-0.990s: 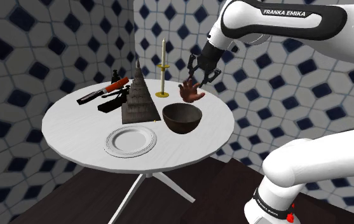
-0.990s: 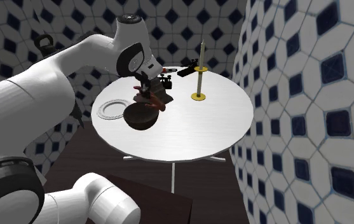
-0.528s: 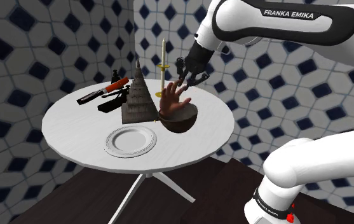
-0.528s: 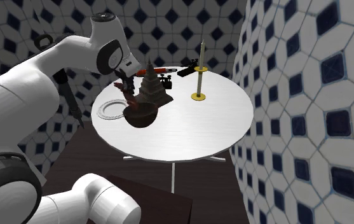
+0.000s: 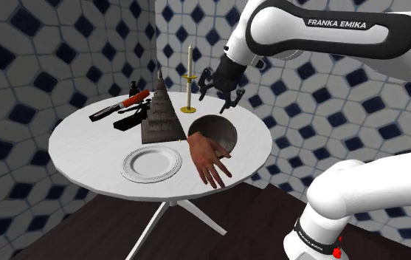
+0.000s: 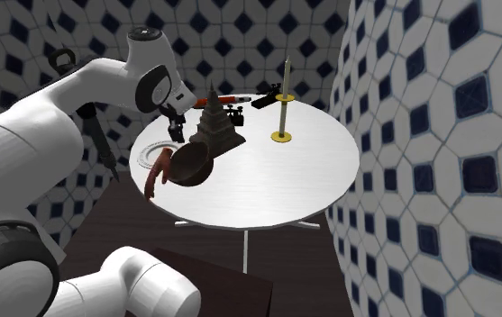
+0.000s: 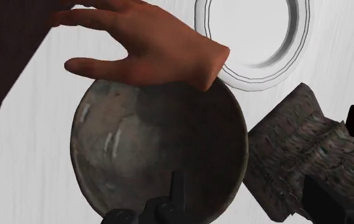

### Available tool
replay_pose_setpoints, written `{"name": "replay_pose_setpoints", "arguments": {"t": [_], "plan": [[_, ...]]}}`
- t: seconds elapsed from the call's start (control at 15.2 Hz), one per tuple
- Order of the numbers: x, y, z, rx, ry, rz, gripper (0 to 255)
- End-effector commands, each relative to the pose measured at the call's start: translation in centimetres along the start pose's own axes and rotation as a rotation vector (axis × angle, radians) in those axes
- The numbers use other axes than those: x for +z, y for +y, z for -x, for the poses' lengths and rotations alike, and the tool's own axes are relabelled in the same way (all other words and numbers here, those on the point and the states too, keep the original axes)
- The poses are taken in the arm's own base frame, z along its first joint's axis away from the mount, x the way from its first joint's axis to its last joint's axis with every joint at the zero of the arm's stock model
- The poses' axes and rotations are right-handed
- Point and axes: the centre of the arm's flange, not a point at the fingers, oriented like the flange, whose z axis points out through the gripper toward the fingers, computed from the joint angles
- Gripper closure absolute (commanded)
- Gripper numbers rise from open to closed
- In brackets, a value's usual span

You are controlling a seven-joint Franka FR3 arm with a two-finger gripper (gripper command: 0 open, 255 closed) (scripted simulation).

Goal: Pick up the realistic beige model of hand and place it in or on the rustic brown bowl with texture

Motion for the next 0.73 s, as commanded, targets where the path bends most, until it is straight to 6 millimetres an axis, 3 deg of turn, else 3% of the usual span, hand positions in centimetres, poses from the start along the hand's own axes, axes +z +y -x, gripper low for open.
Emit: {"name": "replay_pose_setpoints", "arguments": {"t": [0.0, 0.46, 0.66], "plan": [[-0.7, 0.6, 1.5, -0.087, -0.048, -0.005, 0], [-3.8, 3.5, 6.0, -0.403, -0.225, -0.021, 0], [-2.3, 3.6, 6.4, -0.403, -0.225, -0.021, 0]]}}
